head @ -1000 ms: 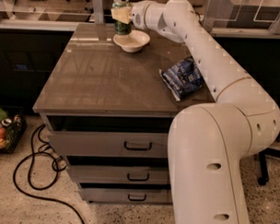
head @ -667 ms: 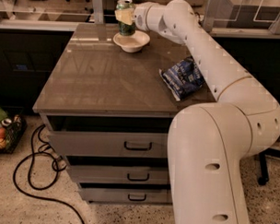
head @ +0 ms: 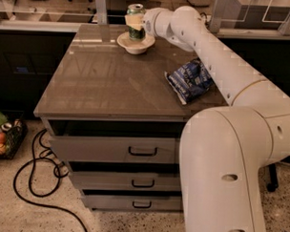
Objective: Place green can into paper bowl
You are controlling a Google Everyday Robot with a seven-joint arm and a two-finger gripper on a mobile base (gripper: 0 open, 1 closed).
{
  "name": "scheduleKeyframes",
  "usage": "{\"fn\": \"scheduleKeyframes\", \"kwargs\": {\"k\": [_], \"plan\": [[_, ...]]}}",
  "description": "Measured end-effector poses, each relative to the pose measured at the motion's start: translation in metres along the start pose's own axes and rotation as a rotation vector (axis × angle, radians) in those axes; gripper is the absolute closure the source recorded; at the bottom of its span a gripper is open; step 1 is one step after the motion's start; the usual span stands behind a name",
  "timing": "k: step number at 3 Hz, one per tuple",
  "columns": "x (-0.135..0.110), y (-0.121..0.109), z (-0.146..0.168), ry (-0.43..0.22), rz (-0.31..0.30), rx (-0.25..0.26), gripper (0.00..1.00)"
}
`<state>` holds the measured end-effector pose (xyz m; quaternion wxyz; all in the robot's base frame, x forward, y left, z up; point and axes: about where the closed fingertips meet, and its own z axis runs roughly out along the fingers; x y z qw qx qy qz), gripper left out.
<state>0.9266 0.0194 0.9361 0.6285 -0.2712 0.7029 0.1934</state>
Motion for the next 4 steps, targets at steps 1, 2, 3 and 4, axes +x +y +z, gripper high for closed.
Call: {"fn": "scheduleKeyframes", "kwargs": {"k": [1, 2, 3, 4], "plan": [[0.0182, 0.0066, 0.0083, -0.004, 0.053, -0.016, 1.0], [0.0191, 0.0097, 0.0105, -0.004, 0.055, -0.021, 0.84], [0.02, 0.0124, 0.0128, -0.003, 0.056, -0.025, 0.61], [0.021, 0.0147, 0.0147, -0.002, 0.057, -0.028, 0.38]]}}
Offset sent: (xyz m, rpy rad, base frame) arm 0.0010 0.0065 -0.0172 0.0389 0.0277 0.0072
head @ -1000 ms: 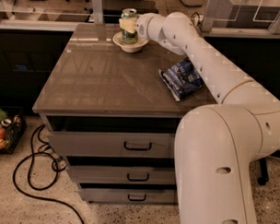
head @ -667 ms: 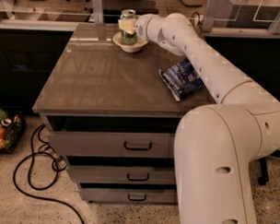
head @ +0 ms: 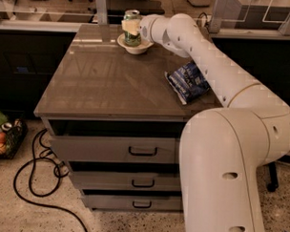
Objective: Place green can into paper bowl
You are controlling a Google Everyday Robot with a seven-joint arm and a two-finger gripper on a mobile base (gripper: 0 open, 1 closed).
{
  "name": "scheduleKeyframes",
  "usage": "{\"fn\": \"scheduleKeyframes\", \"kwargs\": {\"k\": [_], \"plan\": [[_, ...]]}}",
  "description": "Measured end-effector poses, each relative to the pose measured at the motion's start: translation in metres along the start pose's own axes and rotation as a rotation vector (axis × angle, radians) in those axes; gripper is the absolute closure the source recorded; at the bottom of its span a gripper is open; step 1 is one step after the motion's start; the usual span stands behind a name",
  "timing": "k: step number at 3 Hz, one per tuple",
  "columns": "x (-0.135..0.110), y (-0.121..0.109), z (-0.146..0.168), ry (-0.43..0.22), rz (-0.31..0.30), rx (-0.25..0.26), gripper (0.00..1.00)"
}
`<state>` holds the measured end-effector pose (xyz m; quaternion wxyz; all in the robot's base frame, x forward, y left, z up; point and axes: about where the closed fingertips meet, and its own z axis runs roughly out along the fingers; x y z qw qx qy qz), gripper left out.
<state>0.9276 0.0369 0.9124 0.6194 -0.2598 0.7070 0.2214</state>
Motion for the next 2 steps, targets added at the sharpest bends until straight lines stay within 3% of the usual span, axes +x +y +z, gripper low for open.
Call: {"fn": "scheduleKeyframes", "kwargs": {"k": [1, 2], "plan": [[0.0011, 0.0024, 0.0022, 0.001, 0.001, -0.004, 0.13], [0.0021, 0.0045, 0.004, 0.002, 0.002, -0.007, 0.0]]}}
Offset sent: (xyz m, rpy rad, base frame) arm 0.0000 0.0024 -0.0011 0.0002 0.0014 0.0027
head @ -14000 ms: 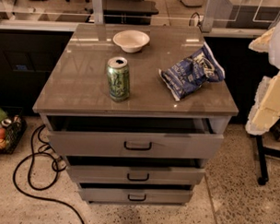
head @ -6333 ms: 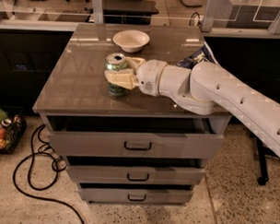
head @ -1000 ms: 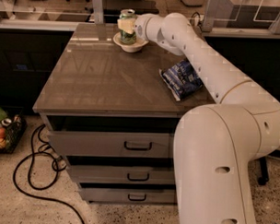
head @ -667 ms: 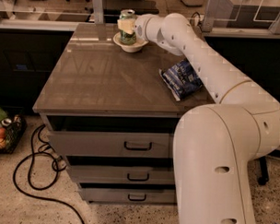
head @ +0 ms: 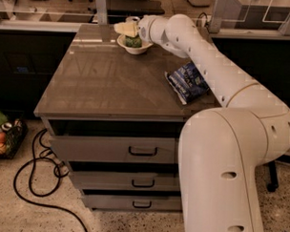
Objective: Place green can into paper bowl
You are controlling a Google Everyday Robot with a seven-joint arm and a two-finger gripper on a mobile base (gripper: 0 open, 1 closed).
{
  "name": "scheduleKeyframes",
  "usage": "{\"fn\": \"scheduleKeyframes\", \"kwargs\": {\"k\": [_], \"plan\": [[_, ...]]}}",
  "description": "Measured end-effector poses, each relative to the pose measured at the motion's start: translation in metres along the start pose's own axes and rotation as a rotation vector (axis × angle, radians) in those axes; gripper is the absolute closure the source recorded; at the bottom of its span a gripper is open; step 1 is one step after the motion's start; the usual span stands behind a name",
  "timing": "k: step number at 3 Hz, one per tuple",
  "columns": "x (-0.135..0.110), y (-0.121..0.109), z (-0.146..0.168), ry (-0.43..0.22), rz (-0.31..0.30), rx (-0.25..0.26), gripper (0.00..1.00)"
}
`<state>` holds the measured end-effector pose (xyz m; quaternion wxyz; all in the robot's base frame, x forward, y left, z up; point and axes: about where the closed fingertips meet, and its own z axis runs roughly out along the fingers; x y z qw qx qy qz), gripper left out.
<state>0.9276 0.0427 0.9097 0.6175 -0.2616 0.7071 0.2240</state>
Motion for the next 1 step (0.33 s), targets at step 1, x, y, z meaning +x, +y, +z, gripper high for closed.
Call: {"fn": "scheduleKeyframes", "kwargs": {"k": [1], "plan": [[0.0001, 0.0001, 0.0001, 0.0, 0.0, 0.0, 0.0]]}}
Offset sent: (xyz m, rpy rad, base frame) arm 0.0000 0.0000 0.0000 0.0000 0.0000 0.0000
